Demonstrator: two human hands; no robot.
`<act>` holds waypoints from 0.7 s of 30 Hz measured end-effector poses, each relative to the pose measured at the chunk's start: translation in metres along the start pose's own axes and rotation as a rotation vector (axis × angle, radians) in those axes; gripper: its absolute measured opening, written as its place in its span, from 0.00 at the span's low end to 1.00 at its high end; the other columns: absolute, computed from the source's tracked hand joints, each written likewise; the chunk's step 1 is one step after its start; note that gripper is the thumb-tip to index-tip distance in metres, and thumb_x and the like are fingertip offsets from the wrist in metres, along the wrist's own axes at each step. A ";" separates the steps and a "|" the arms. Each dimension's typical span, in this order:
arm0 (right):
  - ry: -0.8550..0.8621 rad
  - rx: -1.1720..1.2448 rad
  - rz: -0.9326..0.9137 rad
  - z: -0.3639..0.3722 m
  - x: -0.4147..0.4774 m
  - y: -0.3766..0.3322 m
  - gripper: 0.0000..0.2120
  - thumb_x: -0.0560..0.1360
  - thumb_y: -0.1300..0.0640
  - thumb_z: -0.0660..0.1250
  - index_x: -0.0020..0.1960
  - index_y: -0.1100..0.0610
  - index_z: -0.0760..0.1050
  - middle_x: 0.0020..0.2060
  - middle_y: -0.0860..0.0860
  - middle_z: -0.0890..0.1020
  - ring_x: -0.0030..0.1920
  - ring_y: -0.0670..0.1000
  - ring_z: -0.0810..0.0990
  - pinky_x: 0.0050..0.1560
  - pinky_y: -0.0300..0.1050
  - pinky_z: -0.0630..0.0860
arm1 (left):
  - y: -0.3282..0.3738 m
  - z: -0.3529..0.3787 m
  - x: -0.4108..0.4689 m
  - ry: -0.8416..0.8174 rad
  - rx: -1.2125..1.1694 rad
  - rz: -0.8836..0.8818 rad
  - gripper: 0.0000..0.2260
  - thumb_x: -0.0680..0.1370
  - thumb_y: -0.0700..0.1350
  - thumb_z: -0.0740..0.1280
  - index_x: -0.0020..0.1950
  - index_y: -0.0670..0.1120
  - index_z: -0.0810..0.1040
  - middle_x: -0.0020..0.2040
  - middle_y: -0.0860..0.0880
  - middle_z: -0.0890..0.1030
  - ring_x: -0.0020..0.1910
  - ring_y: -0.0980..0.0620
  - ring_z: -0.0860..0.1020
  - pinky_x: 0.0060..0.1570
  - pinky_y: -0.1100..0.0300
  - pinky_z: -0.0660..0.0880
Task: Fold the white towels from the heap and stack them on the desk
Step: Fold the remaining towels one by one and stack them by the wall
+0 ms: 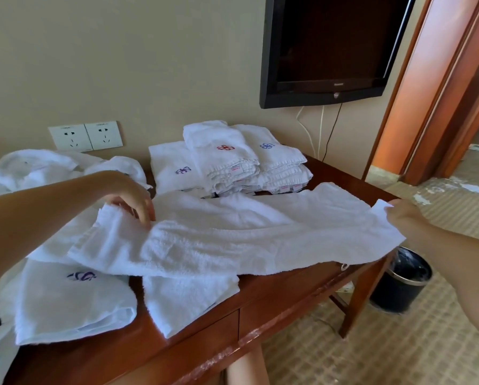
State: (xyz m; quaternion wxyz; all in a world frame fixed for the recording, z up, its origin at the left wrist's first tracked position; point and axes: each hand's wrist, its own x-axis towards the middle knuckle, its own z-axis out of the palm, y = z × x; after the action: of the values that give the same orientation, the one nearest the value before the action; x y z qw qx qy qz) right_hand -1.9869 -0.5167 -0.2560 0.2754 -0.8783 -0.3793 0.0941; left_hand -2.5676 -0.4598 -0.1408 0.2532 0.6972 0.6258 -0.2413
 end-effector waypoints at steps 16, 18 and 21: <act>-0.231 0.300 0.068 -0.001 0.034 0.013 0.09 0.73 0.63 0.69 0.53 0.58 0.80 0.53 0.58 0.81 0.54 0.59 0.80 0.60 0.57 0.77 | 0.312 -0.003 0.113 0.476 0.137 0.609 0.19 0.79 0.46 0.64 0.68 0.42 0.73 0.68 0.45 0.73 0.66 0.46 0.72 0.62 0.57 0.69; -0.165 0.267 -0.041 0.003 0.049 -0.001 0.11 0.74 0.63 0.70 0.55 0.59 0.81 0.57 0.57 0.81 0.57 0.58 0.79 0.62 0.53 0.75 | 0.335 0.004 0.134 0.473 0.101 0.592 0.20 0.80 0.45 0.62 0.71 0.42 0.69 0.70 0.44 0.71 0.68 0.45 0.70 0.63 0.55 0.68; -0.174 0.210 -0.205 0.014 0.066 -0.035 0.13 0.76 0.59 0.68 0.60 0.60 0.79 0.61 0.56 0.79 0.62 0.57 0.76 0.65 0.47 0.70 | 0.350 0.011 0.161 0.488 0.093 0.592 0.21 0.83 0.45 0.57 0.75 0.42 0.63 0.73 0.43 0.66 0.71 0.43 0.66 0.66 0.55 0.65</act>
State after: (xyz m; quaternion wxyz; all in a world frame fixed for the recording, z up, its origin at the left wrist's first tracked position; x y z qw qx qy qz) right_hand -1.9679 -0.4435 -0.2449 0.3399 -0.7900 -0.4774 0.1801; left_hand -2.2032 -0.3773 -0.2357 0.1239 0.8953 0.4277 -0.0128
